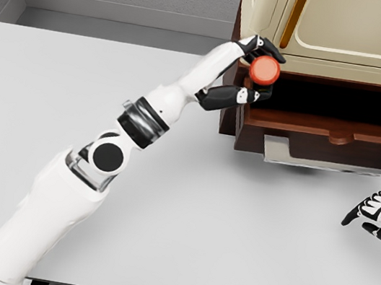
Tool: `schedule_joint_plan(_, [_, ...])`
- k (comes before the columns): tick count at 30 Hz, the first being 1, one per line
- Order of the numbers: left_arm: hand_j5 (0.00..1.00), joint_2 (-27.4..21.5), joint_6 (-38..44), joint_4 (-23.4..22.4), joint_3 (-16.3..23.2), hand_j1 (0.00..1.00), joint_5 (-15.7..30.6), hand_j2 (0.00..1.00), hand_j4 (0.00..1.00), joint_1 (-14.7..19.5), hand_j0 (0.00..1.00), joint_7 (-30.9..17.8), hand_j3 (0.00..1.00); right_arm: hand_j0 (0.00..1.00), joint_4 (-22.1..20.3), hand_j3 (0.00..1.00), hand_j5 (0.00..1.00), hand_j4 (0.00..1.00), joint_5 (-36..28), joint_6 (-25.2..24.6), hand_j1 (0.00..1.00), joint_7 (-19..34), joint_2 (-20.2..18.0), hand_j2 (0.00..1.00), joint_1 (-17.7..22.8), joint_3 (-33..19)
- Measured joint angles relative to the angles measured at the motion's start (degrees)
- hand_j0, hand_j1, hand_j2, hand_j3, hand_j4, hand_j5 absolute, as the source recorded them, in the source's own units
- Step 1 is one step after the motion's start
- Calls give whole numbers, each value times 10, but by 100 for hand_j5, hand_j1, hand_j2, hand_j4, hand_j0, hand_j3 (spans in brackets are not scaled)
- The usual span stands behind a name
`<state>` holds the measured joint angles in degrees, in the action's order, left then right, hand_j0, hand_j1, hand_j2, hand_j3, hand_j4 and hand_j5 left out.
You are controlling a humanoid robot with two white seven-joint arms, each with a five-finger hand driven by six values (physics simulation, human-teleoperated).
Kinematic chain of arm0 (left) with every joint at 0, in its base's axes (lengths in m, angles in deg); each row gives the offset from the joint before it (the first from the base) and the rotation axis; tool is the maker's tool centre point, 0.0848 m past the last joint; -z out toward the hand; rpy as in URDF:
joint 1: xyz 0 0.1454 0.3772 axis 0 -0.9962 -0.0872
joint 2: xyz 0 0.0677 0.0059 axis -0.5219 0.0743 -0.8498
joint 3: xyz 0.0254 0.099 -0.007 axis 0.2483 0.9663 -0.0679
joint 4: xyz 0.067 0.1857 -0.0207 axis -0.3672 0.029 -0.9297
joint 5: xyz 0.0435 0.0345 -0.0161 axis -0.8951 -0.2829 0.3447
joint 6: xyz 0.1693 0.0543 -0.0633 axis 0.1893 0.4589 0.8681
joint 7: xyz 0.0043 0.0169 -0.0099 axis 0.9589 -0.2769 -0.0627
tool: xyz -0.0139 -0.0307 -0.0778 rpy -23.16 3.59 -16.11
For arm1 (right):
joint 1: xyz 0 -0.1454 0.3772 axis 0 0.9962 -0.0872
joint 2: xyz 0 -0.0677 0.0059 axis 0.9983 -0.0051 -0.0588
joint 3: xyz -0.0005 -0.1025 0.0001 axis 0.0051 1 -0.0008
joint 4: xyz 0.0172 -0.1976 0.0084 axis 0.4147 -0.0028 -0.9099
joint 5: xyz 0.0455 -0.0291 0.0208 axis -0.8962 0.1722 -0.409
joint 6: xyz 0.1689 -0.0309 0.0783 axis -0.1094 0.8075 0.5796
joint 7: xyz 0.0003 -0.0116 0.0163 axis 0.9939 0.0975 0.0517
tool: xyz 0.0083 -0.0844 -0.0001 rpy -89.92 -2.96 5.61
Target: Put the switch into the drawer with left arm, and close the drawer with right arm
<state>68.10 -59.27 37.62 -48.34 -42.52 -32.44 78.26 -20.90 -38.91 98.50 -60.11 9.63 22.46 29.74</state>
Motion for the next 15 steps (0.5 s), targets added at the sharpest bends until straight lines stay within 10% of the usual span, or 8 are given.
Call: schedule_joint_plan(15, [34, 30, 3, -18, 6, 34, -164, 34, 34, 21, 34, 0, 34, 54, 0, 54, 54, 54, 0, 0, 54, 1, 0, 54, 1, -1])
